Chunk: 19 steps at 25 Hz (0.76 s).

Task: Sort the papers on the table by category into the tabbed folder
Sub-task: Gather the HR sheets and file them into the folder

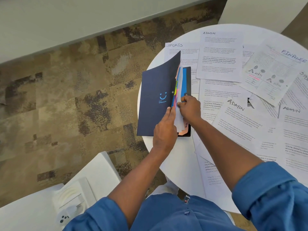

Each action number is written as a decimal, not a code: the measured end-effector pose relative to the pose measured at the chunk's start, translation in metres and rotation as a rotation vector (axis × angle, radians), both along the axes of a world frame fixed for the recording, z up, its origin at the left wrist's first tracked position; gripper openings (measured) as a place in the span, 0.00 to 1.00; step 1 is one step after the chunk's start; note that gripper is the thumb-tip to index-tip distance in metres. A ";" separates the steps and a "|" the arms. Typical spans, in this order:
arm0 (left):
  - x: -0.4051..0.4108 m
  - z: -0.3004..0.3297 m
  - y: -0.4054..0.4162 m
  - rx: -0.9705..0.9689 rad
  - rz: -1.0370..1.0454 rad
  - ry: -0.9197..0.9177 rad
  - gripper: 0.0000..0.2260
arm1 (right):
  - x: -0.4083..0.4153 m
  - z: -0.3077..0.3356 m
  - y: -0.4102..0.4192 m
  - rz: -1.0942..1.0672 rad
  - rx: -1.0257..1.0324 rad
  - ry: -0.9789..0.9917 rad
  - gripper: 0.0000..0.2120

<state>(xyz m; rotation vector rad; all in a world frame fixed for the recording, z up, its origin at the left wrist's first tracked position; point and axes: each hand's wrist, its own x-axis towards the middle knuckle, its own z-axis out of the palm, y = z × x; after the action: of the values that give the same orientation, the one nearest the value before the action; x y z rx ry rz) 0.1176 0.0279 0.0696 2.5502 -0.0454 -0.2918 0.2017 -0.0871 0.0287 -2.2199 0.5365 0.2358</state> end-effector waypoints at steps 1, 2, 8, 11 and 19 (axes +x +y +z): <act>0.000 0.000 0.000 0.002 0.002 -0.002 0.28 | 0.001 0.001 -0.001 0.008 0.009 0.017 0.07; 0.001 0.000 0.001 0.006 0.005 -0.004 0.28 | 0.002 0.002 -0.004 0.021 0.008 0.042 0.07; 0.000 -0.001 -0.002 0.002 0.015 0.005 0.27 | -0.015 -0.005 -0.005 0.074 -0.058 0.138 0.08; 0.000 0.000 -0.004 0.014 0.016 0.011 0.27 | -0.032 -0.005 0.002 -0.039 -0.041 0.098 0.11; 0.001 -0.001 -0.007 0.026 0.014 0.029 0.29 | -0.055 -0.009 0.002 -0.139 0.087 0.029 0.16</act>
<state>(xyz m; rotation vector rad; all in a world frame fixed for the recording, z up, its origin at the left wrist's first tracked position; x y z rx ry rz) 0.1184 0.0205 0.0686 2.5703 -0.0131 -0.3259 0.1468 -0.0850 0.0199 -2.0879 0.6812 0.2145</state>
